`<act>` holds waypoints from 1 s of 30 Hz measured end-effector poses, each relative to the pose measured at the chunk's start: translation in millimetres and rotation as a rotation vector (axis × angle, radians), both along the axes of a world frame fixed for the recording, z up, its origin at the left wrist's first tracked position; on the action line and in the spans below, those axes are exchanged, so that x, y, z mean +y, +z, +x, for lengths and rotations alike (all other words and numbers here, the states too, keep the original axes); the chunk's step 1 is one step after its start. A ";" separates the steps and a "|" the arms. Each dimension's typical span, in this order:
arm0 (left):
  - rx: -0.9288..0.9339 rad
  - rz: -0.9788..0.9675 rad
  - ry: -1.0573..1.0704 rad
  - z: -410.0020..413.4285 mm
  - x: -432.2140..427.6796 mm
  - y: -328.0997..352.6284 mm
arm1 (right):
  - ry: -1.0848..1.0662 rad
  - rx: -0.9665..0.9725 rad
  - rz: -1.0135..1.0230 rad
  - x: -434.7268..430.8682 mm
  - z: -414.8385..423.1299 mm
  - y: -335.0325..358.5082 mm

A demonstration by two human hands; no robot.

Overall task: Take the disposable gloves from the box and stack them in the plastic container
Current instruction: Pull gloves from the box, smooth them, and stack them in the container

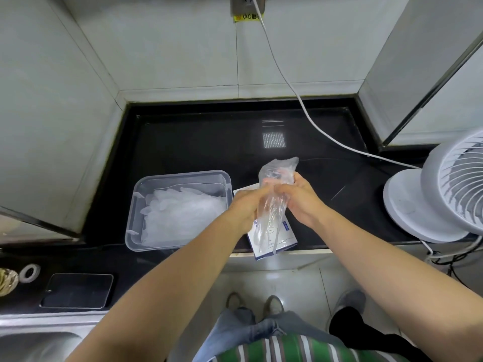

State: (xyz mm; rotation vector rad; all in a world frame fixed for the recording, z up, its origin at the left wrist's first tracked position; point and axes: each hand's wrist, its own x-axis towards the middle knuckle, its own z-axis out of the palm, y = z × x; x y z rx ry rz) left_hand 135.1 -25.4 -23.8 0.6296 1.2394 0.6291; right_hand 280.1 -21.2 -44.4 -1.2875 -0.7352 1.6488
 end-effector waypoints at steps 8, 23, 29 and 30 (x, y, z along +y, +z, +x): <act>0.205 0.135 -0.030 -40.9 10.1 13.7 | 0.138 0.069 0.034 5.5 -8.7 10.7; 0.228 -0.189 -0.216 -150.1 11.1 14.0 | 0.200 -0.184 0.088 19.5 -73.2 21.6; 0.326 0.047 -0.059 -172.5 15.4 15.8 | 0.519 -0.281 0.058 24.9 -95.8 31.6; 0.342 0.078 -0.102 -175.7 15.7 20.8 | 0.564 -0.314 0.073 25.9 -99.9 33.5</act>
